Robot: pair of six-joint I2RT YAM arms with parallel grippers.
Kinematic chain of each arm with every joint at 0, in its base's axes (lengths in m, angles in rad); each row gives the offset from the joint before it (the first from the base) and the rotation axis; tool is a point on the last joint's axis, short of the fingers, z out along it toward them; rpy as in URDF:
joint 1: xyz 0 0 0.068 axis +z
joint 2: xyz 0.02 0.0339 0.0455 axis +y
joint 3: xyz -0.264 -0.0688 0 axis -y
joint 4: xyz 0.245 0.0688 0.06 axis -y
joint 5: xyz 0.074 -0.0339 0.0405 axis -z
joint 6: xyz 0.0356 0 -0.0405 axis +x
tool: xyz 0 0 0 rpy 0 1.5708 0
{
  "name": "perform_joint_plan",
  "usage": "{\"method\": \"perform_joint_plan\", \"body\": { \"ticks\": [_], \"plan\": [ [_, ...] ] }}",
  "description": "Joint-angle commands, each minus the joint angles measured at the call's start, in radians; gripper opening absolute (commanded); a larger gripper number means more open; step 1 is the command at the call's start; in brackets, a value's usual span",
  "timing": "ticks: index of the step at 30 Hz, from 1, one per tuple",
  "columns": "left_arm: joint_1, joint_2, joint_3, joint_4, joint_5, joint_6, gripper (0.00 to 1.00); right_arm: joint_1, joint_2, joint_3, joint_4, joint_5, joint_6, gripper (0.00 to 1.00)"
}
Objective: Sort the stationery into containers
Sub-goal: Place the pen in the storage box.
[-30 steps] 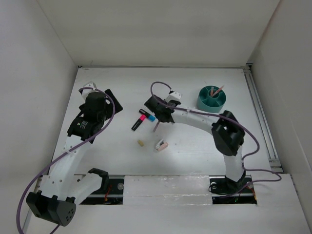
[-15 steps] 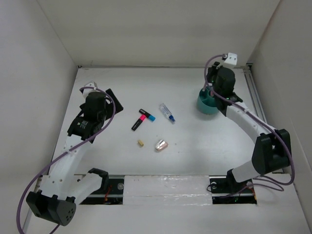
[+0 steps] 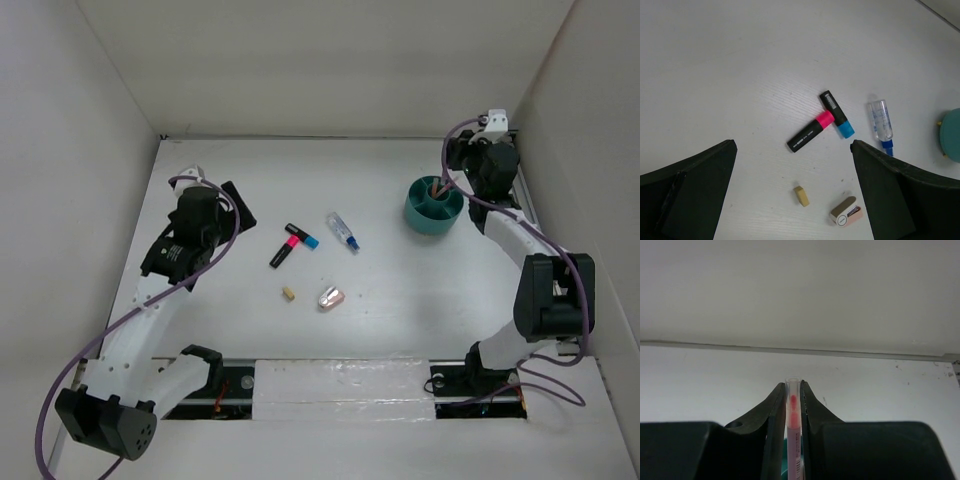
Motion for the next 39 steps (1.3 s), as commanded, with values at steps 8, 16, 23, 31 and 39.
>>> {"method": "perform_joint_plan", "body": {
  "ticks": [8, 16, 23, 31, 39],
  "plan": [
    [0.002, 0.009, 0.006, 0.036, 0.043, 0.028, 0.99, 0.001, 0.02, -0.07, 0.113, -0.082, -0.03, 0.0],
    [0.002, 0.009, 0.006, 0.045, 0.052, 0.028, 0.99, -0.008, 0.031, -0.1, 0.113, -0.082, -0.04, 0.0],
    [0.002, 0.009, 0.006, 0.045, 0.061, 0.028, 0.99, -0.008, 0.04, -0.134, 0.113, -0.082, -0.03, 0.0],
    [0.002, 0.009, 0.006, 0.054, 0.071, 0.037, 0.99, 0.001, 0.01, -0.143, 0.046, -0.063, -0.03, 0.04],
    [0.002, 0.009, 0.006, 0.054, 0.071, 0.037, 0.99, 0.001, -0.03, -0.173, 0.046, -0.054, -0.03, 0.28]
  ]
}}
